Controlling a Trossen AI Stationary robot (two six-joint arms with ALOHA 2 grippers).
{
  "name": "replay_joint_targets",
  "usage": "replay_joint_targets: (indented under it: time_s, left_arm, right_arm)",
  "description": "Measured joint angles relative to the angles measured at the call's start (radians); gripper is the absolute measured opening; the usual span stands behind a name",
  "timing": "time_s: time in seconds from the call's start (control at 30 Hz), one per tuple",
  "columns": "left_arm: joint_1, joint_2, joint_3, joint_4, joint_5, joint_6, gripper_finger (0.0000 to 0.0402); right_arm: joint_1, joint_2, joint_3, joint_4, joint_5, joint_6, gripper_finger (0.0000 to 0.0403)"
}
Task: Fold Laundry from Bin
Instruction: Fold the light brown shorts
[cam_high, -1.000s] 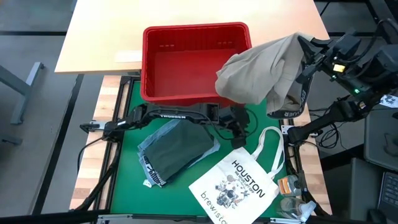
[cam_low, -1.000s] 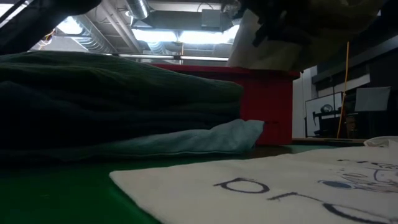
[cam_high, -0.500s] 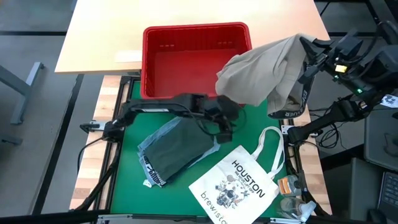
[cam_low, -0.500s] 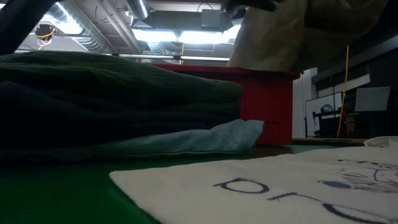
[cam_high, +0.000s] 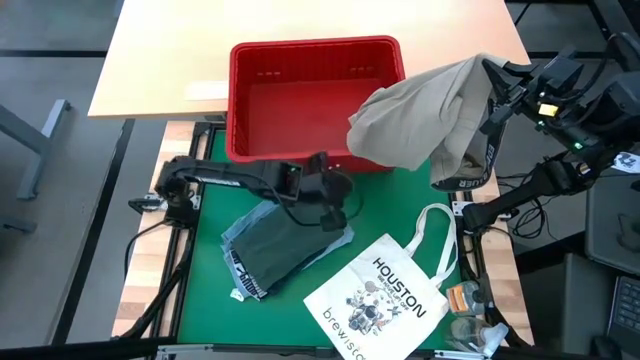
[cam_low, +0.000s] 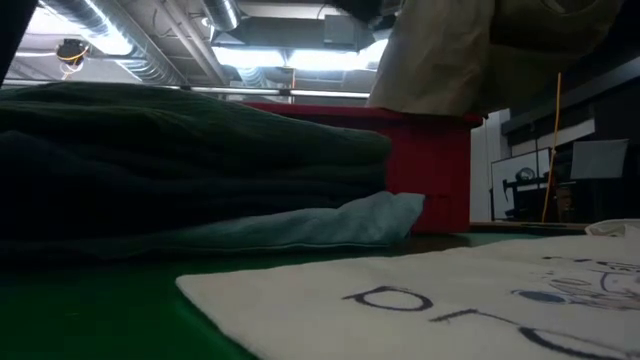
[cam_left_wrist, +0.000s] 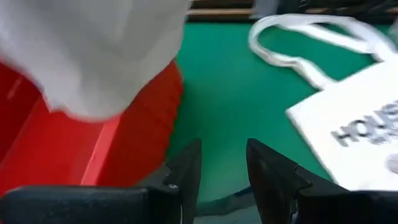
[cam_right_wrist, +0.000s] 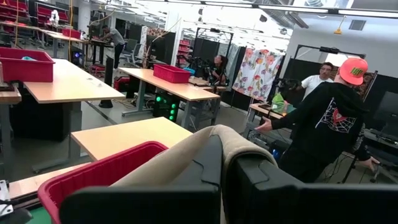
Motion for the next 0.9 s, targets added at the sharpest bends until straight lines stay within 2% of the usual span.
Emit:
replay_joint_targets:
  time_s: [0.2,0.27,0.4,0.53,0.63,0.8,0.9]
  left_arm:
    - [0.000,-0.171,-0.376,0.177,-0.026,-0.114,0.0121]
    - [-0.001,-0.244,-0.502,0.282,-0.028,-0.124,0.0121]
    - [0.000,-0.348,-0.770,0.670,-0.018,-0.127,0.0121]
    - [-0.002,-0.350,-0.987,1.097,0.068,-0.157,0.0121]
    - [-0.001,-0.317,-1.087,1.334,0.091,-0.203,0.0121]
    - [0.013,-0.240,-1.132,1.500,0.088,-0.371,0.0121]
    - [0.021,-0.167,-1.126,1.604,0.092,-0.400,0.0121]
  right_arm:
    - [0.000,0.000,0.000,0.000,0.000,0.000,0.0009]
    - [0.000,0.000,0.000,0.000,0.000,0.000,0.0009]
    - [0.000,0.000,0.000,0.000,0.000,0.019,0.0009]
    - [0.000,0.002,0.000,0.001,0.000,0.038,0.0009]
    - [0.000,0.002,0.000,0.001,0.000,0.038,0.0009]
    - [0.000,0.002,0.000,0.001,-0.001,0.037,0.0009]
    - [0.000,0.002,0.000,0.001,-0.001,0.037,0.0009]
